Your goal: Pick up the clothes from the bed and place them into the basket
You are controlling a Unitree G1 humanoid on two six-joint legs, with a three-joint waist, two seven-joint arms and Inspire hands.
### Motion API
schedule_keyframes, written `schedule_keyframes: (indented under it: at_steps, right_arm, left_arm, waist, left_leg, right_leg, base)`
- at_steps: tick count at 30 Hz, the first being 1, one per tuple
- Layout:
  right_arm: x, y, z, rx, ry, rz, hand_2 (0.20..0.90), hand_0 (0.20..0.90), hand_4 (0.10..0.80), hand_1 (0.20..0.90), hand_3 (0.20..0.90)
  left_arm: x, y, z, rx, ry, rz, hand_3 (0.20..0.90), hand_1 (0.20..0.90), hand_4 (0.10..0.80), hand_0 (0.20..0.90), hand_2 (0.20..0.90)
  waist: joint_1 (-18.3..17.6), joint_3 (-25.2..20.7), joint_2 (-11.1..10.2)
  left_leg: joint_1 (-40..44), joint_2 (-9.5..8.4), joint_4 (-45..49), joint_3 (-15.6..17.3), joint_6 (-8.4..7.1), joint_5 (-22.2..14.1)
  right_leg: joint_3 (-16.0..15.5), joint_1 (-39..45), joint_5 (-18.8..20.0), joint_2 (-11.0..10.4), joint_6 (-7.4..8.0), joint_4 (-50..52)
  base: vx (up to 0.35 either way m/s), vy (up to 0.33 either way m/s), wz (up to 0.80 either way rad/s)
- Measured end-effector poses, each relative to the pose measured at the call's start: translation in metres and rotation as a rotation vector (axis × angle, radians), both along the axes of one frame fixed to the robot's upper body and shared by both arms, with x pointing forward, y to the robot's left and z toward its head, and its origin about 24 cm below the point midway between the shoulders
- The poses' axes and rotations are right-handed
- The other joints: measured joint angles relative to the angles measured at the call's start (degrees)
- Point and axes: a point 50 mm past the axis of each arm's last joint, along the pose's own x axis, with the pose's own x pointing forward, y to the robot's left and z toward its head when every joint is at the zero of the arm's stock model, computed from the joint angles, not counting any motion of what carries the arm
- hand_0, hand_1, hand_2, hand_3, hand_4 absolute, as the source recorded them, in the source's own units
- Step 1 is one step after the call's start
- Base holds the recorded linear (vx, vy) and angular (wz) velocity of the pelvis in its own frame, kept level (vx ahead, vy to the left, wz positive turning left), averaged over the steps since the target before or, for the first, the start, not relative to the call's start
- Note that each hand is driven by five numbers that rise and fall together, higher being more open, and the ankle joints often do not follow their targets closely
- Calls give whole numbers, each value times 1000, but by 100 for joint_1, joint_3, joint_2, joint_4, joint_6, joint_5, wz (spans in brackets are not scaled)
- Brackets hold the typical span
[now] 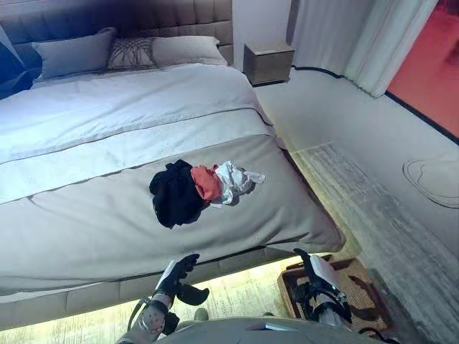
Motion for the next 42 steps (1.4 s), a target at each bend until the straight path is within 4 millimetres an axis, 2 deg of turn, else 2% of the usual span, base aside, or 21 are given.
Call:
schedule_keyframes:
  at_steps: [17, 20, 23, 26, 30, 33, 36, 37, 40, 41, 42]
  right_arm:
    - [1, -1, 1, 10, -6, -20, 900, 900, 800, 900, 900]
    - [9, -2, 6, 31, -47, -45, 900, 900, 800, 900, 900]
    - [30, -4, 17, 42, -123, -48, 900, 900, 800, 900, 900]
    - [60, -8, 38, 39, -239, -28, 900, 900, 800, 900, 900]
    - [113, -21, 79, 5, -407, -9, 900, 900, 800, 900, 900]
    - [140, -32, 104, -30, -478, -21, 900, 900, 800, 900, 900]
    - [182, -41, 146, -57, -572, -46, 900, 900, 800, 900, 900]
    - [196, -44, 164, -64, -607, -53, 900, 900, 800, 900, 900]
    - [234, -56, 227, -113, -737, -73, 900, 900, 800, 900, 900]
    - [242, -58, 246, -122, -777, -85, 900, 900, 800, 900, 900]
    - [246, -59, 255, -127, -796, -87, 900, 900, 800, 900, 900]
  left_arm:
    - [0, 0, 0, -26, 11, 2, 900, 900, 800, 900, 900]
    - [0, 0, 0, -26, 12, -3, 900, 900, 800, 900, 900]
    - [1, 0, 1, -25, 8, -10, 900, 900, 800, 900, 900]
    - [2, 3, 3, -20, -3, -17, 900, 900, 800, 900, 900]
    - [15, 8, 14, -20, -76, -35, 900, 900, 800, 900, 900]
    - [22, 10, 19, -21, -105, -44, 900, 900, 800, 900, 900]
    - [39, 4, 30, -34, -170, -93, 900, 900, 800, 900, 900]
    - [47, 1, 36, -40, -205, -115, 900, 900, 800, 900, 900]
    - [82, -13, 59, -81, -337, -163, 900, 900, 800, 900, 900]
    - [92, -17, 67, -96, -383, -171, 900, 900, 800, 900, 900]
    - [97, -19, 72, -101, -409, -177, 900, 900, 800, 900, 900]
  waist:
    - [6, 0, 0]
    - [8, 3, 1]
    - [16, 10, 5]
    - [53, 32, 4]
    - [113, 303, 15]
    - [222, 469, 52]
    - [343, 693, 159]
    - [366, 798, 212]
    - [571, 1306, 400]
    - [644, 1494, 450]
    - [691, 1617, 481]
  left_leg:
    - [0, 1, 0, -2, 0, 0]
    - [1, 1, 0, -5, 0, 0]
    - [1, 3, -1, -5, 0, 0]
    - [11, 5, -1, -16, 1, 0]
    - [22, 4, 2, -85, 23, 18]
    - [-6, 0, 2, -162, 30, 23]
    - [-306, -28, 34, -386, 42, 154]
    - [-457, -22, 42, -481, -23, 276]
    - [-1058, -35, 295, -692, -94, 415]
    - [-1274, -35, 468, -724, -134, 434]
    - [-1336, -35, 525, -740, -136, 433]
  right_leg:
    - [-5, 4, 0, 0, 0, 0]
    - [-9, 5, 0, 1, 0, 0]
    - [-12, 18, 0, 3, 1, 0]
    - [-28, 31, 0, 7, 1, 0]
    - [-94, 89, 1, 10, 1, 1]
    - [-186, 96, 1, 10, 1, 1]
    - [-364, -115, 43, 20, -31, 36]
    - [-425, -265, 80, 60, -61, 80]
    - [-597, -761, 112, 75, -112, 329]
    - [-660, -942, 89, 67, -141, 511]
    - [-672, -1021, 36, 73, -179, 618]
  base:
    - [0, 0, 0]
    - [0, 0, 0]
    - [39, -14, 0]
    - [42, -4, 2]
    - [-1, 6, 9]
    - [-34, 10, 13]
    - [-189, 28, 25]
    - [-229, 39, 39]
    - [-195, 39, 31]
    - [-141, 23, 16]
    - [-134, 5, 18]
